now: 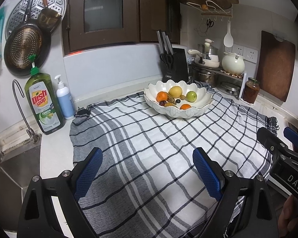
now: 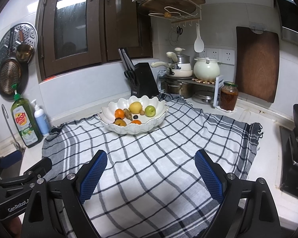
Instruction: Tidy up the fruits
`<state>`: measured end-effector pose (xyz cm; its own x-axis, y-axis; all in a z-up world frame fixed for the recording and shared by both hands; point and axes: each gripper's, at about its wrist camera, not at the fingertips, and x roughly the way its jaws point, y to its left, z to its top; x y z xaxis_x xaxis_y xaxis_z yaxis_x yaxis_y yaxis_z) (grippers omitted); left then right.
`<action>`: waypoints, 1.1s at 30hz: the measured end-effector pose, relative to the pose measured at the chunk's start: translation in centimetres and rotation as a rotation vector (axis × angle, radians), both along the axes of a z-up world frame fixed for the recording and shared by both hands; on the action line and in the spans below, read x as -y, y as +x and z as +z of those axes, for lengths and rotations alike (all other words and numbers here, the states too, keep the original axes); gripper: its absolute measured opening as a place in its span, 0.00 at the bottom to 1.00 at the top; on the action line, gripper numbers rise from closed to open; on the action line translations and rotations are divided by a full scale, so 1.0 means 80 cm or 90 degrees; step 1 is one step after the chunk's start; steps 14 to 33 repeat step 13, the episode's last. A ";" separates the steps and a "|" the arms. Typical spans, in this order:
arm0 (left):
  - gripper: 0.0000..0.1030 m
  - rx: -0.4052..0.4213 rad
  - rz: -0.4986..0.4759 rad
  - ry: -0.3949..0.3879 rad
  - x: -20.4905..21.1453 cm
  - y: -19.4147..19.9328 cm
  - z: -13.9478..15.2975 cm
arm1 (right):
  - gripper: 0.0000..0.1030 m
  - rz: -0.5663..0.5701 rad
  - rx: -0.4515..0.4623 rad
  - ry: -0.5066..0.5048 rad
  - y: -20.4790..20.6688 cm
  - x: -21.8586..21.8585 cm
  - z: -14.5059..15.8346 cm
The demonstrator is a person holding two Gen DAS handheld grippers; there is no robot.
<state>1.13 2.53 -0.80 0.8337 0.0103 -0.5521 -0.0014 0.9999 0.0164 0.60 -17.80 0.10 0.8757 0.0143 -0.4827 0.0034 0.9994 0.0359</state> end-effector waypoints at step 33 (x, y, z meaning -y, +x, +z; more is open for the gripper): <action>0.90 -0.005 -0.002 -0.001 0.002 0.003 -0.003 | 0.88 0.000 -0.001 0.001 0.001 0.002 -0.001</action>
